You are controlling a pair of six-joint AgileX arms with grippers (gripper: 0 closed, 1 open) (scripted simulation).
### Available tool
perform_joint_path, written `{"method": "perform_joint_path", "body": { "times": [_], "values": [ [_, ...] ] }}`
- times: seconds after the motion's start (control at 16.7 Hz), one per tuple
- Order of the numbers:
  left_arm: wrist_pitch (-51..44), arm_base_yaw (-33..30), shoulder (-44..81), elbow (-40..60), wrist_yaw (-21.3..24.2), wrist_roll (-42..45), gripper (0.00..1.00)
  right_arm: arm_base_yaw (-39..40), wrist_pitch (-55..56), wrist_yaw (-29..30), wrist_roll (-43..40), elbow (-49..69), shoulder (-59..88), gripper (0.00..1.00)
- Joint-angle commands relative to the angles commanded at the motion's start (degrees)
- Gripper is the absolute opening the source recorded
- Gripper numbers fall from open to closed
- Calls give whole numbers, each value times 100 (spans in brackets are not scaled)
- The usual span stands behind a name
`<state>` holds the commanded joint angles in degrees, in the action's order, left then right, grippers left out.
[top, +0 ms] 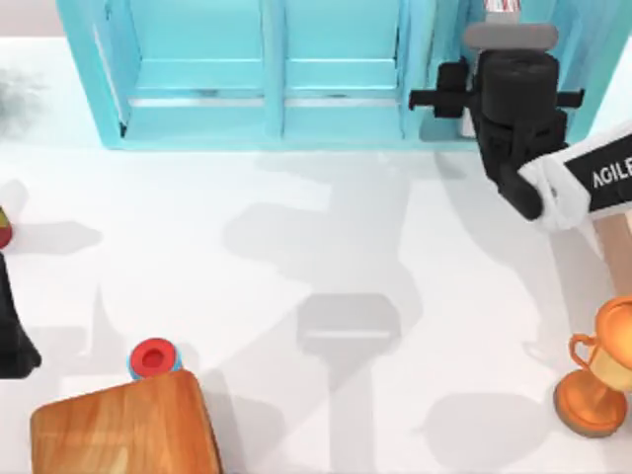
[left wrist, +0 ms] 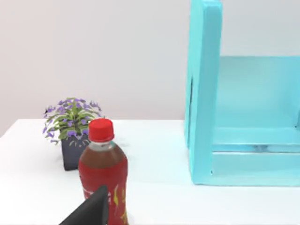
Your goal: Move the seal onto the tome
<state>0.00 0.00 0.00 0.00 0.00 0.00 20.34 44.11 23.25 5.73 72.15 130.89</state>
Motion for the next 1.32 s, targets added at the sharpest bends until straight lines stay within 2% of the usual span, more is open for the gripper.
{"method": "perform_joint_path", "body": {
  "times": [0.3,0.54,0.78,0.96,1.32],
  "values": [
    [0,0,0,0,0,0,100,408,-1177,384,101,-659,-1379,0],
    [0,0,0,0,0,0,100,725,-1877,664,263,-914,-3388,0],
    [0,0,0,0,0,0,100,1070,-3022,1001,336,-1456,-4990,0],
    [0,0,0,0,0,0,100,1333,-3581,1228,395,-1916,-5556,0],
    [0,0,0,0,0,0,100,1366,-3648,1256,400,-1996,-5590,0]
  ]
}}
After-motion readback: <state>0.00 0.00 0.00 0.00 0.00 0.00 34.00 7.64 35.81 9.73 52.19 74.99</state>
